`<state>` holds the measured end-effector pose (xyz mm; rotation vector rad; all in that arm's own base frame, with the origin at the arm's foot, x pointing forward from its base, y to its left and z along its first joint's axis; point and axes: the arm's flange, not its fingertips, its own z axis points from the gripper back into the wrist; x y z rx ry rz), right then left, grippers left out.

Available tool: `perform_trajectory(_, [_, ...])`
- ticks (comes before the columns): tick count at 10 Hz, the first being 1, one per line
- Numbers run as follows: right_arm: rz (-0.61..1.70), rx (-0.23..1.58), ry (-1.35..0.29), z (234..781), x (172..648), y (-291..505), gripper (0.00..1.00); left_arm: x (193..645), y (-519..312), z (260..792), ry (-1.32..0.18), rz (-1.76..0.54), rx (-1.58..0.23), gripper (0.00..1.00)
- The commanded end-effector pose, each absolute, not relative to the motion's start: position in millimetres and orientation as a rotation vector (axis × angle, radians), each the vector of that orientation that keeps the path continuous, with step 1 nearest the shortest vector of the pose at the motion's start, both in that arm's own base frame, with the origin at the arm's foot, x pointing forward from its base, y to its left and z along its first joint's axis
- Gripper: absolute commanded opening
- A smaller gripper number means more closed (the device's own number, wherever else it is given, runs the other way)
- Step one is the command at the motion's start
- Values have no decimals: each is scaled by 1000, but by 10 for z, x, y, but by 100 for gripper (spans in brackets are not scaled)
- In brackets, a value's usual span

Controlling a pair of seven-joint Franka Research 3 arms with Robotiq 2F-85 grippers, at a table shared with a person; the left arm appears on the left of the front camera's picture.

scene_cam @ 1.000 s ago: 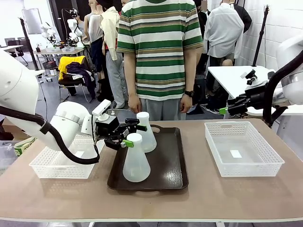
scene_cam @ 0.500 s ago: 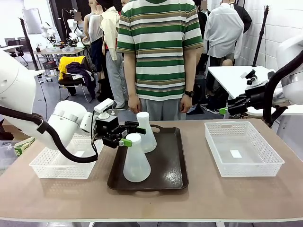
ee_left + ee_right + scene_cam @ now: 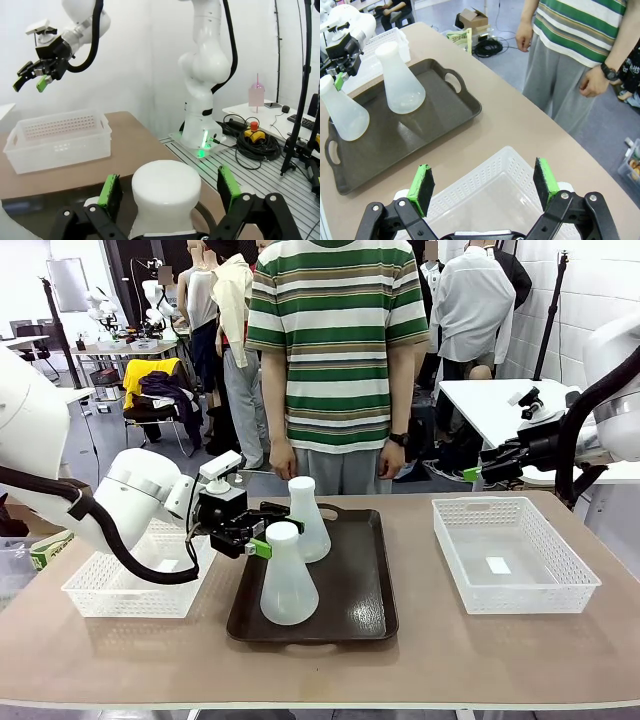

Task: Prepare the laboratory tools.
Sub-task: Place the picked Big flask upright in the Handle tray as directed by the person.

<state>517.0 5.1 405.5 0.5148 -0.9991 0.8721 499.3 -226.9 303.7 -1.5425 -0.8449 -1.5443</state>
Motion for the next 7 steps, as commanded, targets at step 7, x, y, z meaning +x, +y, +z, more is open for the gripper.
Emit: perform_trajectory(7, [861,506,-982,4065,5167,58,100,4993,-2269,3037,-845,-1544,-1543,100])
